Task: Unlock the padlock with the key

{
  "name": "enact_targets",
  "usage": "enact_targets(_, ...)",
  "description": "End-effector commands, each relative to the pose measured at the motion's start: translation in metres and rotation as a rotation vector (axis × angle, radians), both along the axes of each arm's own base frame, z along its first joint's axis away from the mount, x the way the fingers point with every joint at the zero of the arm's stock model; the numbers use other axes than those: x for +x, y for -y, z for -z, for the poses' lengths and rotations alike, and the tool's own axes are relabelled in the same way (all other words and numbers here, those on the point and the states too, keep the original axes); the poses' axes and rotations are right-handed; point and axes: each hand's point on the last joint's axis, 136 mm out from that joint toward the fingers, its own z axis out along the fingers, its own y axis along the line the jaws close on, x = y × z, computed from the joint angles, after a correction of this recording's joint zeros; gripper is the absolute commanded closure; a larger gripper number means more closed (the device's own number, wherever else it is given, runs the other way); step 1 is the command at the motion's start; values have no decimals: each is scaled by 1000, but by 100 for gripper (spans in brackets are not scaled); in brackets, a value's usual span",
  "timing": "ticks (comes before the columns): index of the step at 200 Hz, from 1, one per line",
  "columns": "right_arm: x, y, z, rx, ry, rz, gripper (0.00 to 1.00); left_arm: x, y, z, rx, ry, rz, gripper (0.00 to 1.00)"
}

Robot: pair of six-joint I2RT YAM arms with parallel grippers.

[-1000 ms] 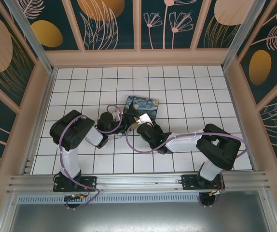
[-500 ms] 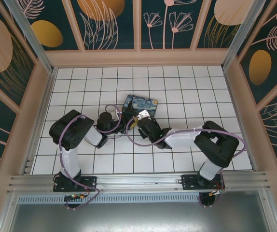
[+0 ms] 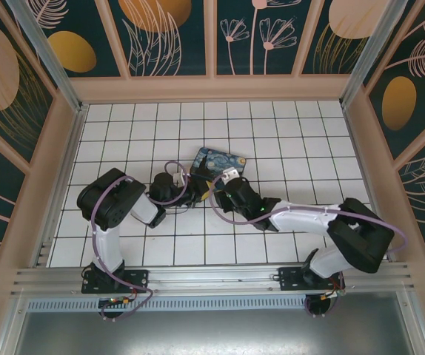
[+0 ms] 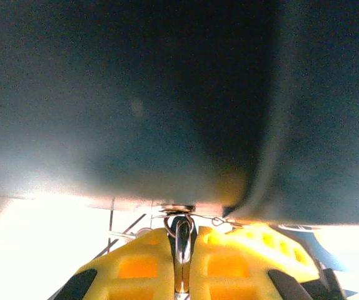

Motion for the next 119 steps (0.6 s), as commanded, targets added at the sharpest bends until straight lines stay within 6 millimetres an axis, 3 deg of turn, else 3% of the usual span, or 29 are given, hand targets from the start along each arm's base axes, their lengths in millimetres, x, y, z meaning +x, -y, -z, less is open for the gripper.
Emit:
enact_targets(1, -5, 11, -15, 8, 33, 31, 62, -2, 6, -11, -27, 35, 31, 100)
enact_targets(29, -2, 32, -24, -71, 149, 90, 60, -1, 6, -11, -25, 36, 31, 100)
enact_targets(61, -2, 54, -12, -184, 221, 125, 60, -1, 7, -12, -27, 37, 33, 100)
enact_targets(119, -11, 40, 11, -301, 271, 52, 57, -1, 7, -13, -30, 39, 34, 100)
